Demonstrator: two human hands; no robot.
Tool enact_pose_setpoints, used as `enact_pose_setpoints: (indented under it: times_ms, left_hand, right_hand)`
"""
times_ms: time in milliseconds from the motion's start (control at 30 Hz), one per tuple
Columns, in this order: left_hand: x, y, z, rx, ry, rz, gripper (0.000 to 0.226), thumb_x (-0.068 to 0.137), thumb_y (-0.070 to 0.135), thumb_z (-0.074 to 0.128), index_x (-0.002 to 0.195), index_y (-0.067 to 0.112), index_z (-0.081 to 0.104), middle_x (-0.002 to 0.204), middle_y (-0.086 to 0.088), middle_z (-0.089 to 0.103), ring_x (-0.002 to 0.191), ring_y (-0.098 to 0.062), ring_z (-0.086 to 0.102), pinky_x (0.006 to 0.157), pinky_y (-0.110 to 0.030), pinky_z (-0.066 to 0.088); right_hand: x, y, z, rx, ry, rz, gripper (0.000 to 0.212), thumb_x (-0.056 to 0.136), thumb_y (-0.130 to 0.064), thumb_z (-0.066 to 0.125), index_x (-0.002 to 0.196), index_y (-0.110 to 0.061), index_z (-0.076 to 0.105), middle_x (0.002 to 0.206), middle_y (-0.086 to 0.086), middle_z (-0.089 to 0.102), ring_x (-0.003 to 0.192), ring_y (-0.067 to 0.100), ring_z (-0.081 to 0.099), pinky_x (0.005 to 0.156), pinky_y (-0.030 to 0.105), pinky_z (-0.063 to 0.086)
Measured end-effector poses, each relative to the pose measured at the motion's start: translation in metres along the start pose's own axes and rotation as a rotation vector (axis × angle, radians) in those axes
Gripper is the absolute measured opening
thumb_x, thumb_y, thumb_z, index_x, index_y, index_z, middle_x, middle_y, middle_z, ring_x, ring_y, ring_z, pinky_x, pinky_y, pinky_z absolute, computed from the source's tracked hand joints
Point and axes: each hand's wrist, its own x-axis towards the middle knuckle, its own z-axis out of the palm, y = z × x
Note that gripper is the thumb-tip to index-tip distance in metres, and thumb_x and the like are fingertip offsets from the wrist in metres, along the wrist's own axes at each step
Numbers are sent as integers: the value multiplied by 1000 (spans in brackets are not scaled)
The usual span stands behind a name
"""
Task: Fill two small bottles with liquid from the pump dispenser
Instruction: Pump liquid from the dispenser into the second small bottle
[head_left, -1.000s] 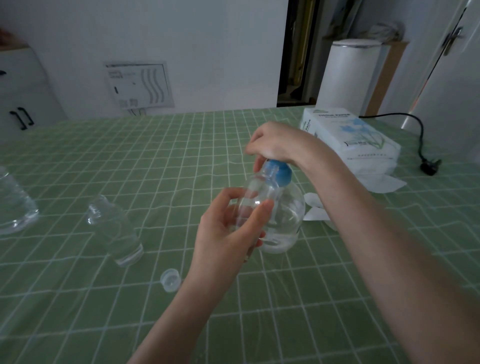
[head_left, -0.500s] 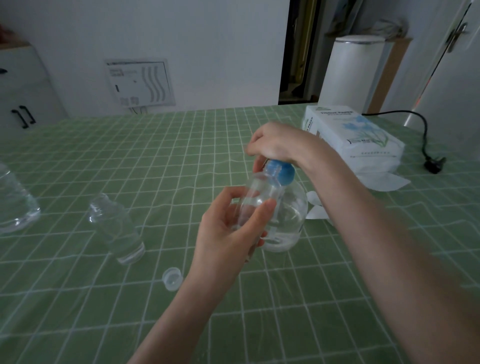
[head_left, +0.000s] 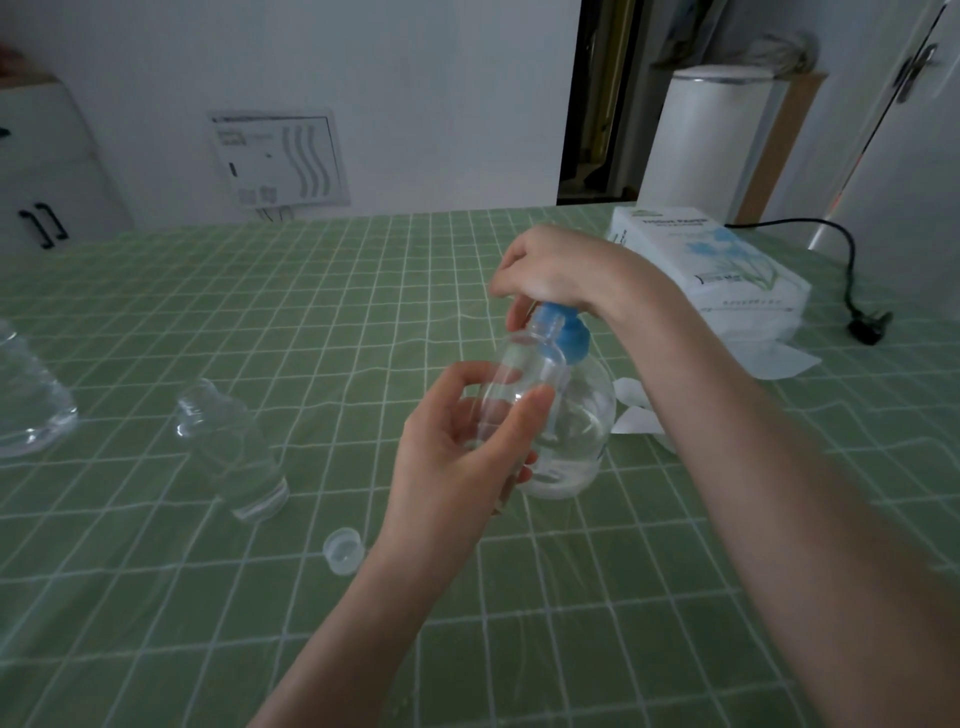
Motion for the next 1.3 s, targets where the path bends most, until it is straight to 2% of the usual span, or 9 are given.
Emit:
enact_pose_setpoints:
  times_ms: [367,533,800,1067,1200,1300]
  left_hand:
    - [-1,-2,0,14,2,2,35,61,50,66,85,24,62,64,1,68,49,-7,59,42,-13,41]
    - [0,1,0,8,15,1,30,62,49,66,83,27,63,67,0,69,50,-11,60,41,-16,42]
    - [-1,0,0,3,5,-11,33,64,46,66,85,22,62,66,-1,68,49,-11,57,40,-16,39]
    - [-2,-1,0,5,-8,-6,33,64,46,67,86,22,61,64,1,67,47,-8,56,39,-14,38]
    - [-1,0,-1,-12,1,-5,31,62,48,67,83,26,62,66,1,68,49,-9,58,40,-15,38]
    - [0,0,-1,-1,7,-10,32,63,47,67,84,25,62,67,0,68,50,-10,59,40,-15,39]
  right_hand:
    - [-2,4,3,25,17,-11,34,96,-21,51,121,0,62,112,18,70,106,30,66,96,39,46]
    - [-1,-2,-2,-21,69,-30,31,94,-20,52,117,-3,64,101,13,74,101,27,69,90,38,51]
    - [1,1,2,-14,3,-3,33,94,-22,53,120,-5,62,109,13,71,105,28,66,100,40,46]
    - [0,3,4,1,35,-11,34,96,-23,51,121,-2,62,111,15,71,107,28,65,97,39,45]
    - [-1,-1,-2,-28,69,-28,33,95,-23,51,118,-3,62,103,12,72,100,26,68,89,37,50]
    - [0,-1,-1,-26,50,-24,32,94,-22,52,119,-3,63,104,12,73,101,26,68,91,37,49]
